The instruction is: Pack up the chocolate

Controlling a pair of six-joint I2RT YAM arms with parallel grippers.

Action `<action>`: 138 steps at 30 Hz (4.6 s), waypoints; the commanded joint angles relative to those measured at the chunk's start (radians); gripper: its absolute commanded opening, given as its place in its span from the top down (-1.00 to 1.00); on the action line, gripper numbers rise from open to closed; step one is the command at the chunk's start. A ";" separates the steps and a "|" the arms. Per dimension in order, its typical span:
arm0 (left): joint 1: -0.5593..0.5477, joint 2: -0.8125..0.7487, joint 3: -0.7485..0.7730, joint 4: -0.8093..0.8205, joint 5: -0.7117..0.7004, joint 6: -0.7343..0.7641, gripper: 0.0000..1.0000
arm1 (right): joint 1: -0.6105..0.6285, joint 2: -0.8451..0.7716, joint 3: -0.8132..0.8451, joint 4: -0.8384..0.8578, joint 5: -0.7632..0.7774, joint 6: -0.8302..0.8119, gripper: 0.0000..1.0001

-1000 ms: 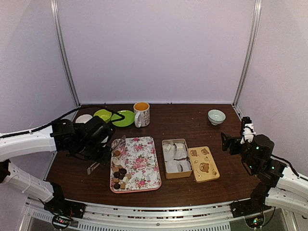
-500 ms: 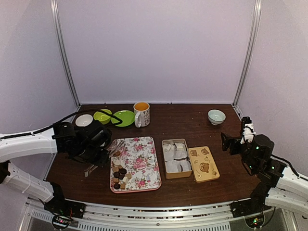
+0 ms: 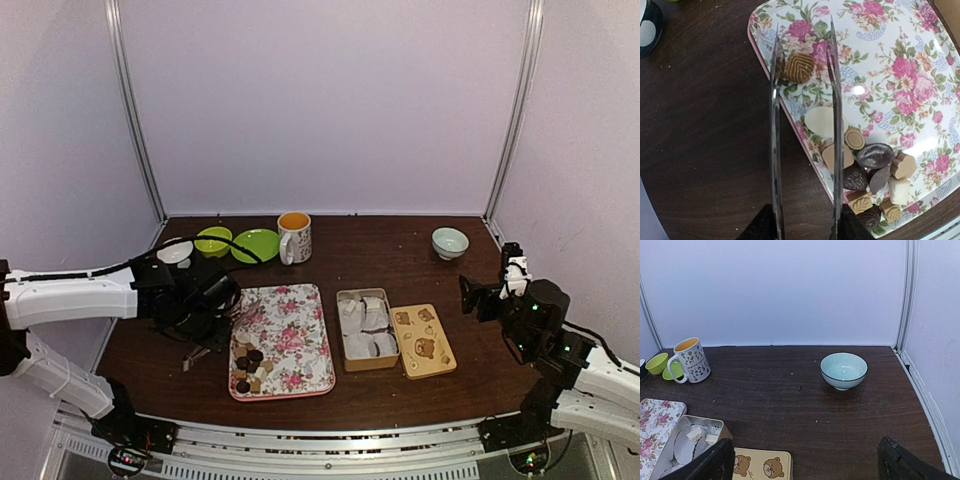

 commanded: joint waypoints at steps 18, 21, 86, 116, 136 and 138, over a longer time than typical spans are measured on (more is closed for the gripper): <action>0.009 0.039 0.024 -0.069 0.012 0.001 0.16 | -0.002 -0.007 -0.008 0.005 -0.005 -0.007 -1.00; 0.009 0.045 0.023 -0.072 0.017 0.001 0.16 | -0.003 -0.008 -0.007 0.005 -0.005 -0.007 -1.00; -0.115 0.011 0.210 0.184 0.442 0.178 0.55 | -0.003 -0.013 -0.010 0.003 -0.003 -0.005 -1.00; -0.195 0.259 0.271 0.282 0.545 0.205 0.53 | -0.004 -0.020 -0.013 0.003 -0.002 -0.004 -1.00; -0.200 0.352 0.370 0.284 0.547 0.229 0.53 | -0.003 -0.017 -0.010 0.003 -0.005 -0.005 -1.00; -0.204 0.372 0.384 0.290 0.549 0.231 0.53 | -0.003 -0.018 -0.012 0.003 -0.005 -0.005 -1.00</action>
